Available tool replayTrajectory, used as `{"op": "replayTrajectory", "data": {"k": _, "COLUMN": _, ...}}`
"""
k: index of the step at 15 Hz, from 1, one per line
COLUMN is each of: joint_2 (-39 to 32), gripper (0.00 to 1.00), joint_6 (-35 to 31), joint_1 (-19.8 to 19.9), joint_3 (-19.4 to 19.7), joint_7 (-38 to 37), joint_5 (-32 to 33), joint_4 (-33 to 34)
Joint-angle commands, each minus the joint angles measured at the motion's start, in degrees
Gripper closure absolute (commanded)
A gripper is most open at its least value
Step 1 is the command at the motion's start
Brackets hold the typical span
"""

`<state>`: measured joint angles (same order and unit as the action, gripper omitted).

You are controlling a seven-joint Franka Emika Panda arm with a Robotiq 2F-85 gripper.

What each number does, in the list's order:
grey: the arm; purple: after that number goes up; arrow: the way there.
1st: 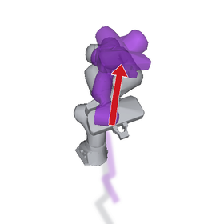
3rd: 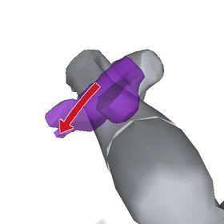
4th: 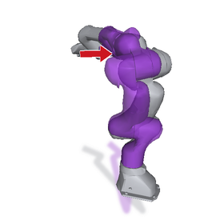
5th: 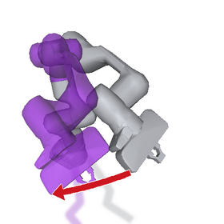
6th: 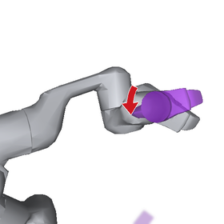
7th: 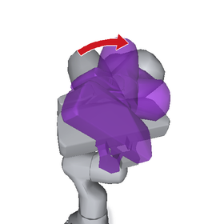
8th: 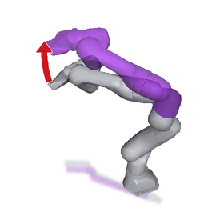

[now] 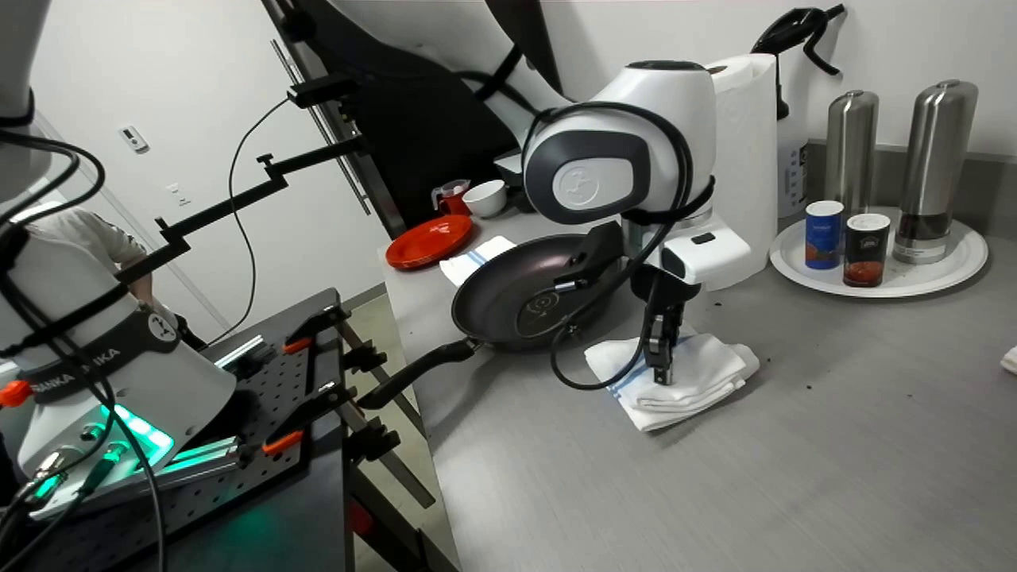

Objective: Use the right towel to wipe the pan

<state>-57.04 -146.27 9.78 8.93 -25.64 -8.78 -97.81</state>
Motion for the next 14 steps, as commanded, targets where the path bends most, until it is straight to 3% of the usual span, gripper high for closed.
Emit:
{"op": "replayTrajectory", "data": {"k": 1, "joint_2": -1.3, "gripper": 0.85, "joint_6": 1.9, "joint_1": -0.1, "joint_3": 0.4, "joint_7": 1.6, "joint_5": -1.4, "joint_4": 2.1}}
{"op": "replayTrajectory", "data": {"k": 3, "joint_2": -1.4, "gripper": 0.99, "joint_6": 2.2, "joint_1": -0.1, "joint_3": 0.5, "joint_7": 1.5, "joint_5": -1.3, "joint_4": 2.3}}
{"op": "replayTrajectory", "data": {"k": 8, "joint_2": -0.6, "gripper": 0.96, "joint_6": 3.8, "joint_1": -0.4, "joint_3": 0.9, "joint_7": 1.3, "joint_5": -1.0, "joint_4": 2.3}}
{"op": "replayTrajectory", "data": {"k": 14, "joint_2": 6.3, "gripper": 0.96, "joint_6": 7.7, "joint_1": 1.6, "joint_3": -0.3, "joint_7": 7.6, "joint_5": -0.8, "joint_4": 0.2}}
